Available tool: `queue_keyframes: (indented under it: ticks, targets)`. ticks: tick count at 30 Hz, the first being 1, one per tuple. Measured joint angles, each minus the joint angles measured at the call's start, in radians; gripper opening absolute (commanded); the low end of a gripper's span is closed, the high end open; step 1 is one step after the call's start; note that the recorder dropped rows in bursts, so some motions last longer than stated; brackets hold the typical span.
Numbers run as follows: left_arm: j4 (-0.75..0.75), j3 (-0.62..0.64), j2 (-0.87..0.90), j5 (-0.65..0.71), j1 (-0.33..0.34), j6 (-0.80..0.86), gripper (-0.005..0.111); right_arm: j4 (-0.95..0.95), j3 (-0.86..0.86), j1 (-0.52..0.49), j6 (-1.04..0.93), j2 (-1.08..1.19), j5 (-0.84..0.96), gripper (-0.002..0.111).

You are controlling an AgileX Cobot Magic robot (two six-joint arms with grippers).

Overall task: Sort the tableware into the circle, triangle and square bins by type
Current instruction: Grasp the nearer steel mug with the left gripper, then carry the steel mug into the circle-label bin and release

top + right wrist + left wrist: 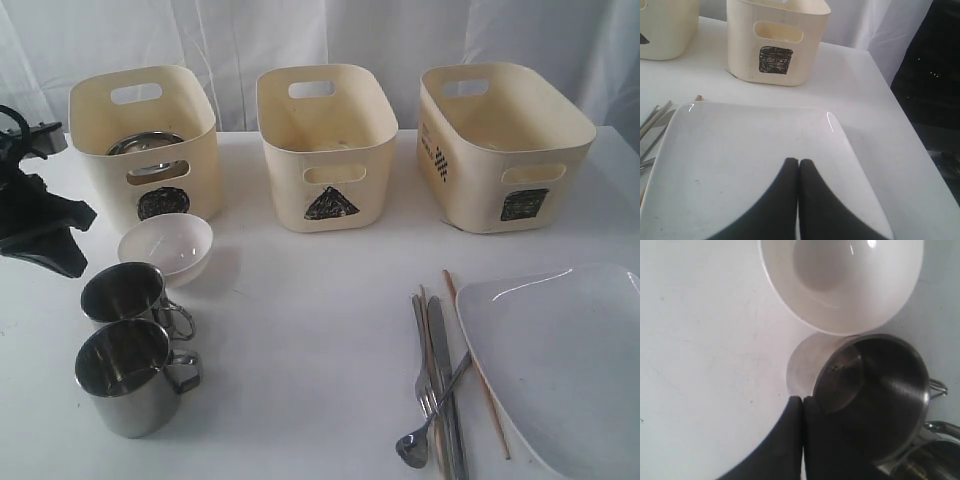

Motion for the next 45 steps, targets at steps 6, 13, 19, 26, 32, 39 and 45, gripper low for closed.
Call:
queue_keyframes:
  ticks: [6,13,19,26,32,39,45]
  targets:
    - [0.0,0.0,0.0,-0.042,0.0,0.01,0.05,0.0,0.0,0.0,0.0,0.0,0.0,0.0]
    - [0.0,-0.002,0.024,-0.024,0.0,0.019,0.084,0.0,0.0,0.0,0.0,0.0,0.0,0.0]
    - [-0.026,-0.002,0.07,0.088,0.0,0.089,0.07,0.0,0.0,0.0,0.0,0.0,0.0,0.0]
    - [-0.062,-0.002,0.142,0.096,0.0,0.165,0.02,0.0,0.0,0.0,0.0,0.0,0.0,0.0]
    - [0.086,-0.036,0.149,0.13,0.0,0.128,0.0,0.0,0.0,0.0,0.0,0.0,0.0,0.0]
    - [0.359,-0.194,0.065,0.22,0.0,-0.042,0.0,0.0,0.0,0.0,0.0,0.0,0.0,0.0]
    - [0.356,-0.306,-0.103,0.105,0.0,-0.127,0.0,0.0,0.0,0.0,0.0,0.0,0.0,0.0]
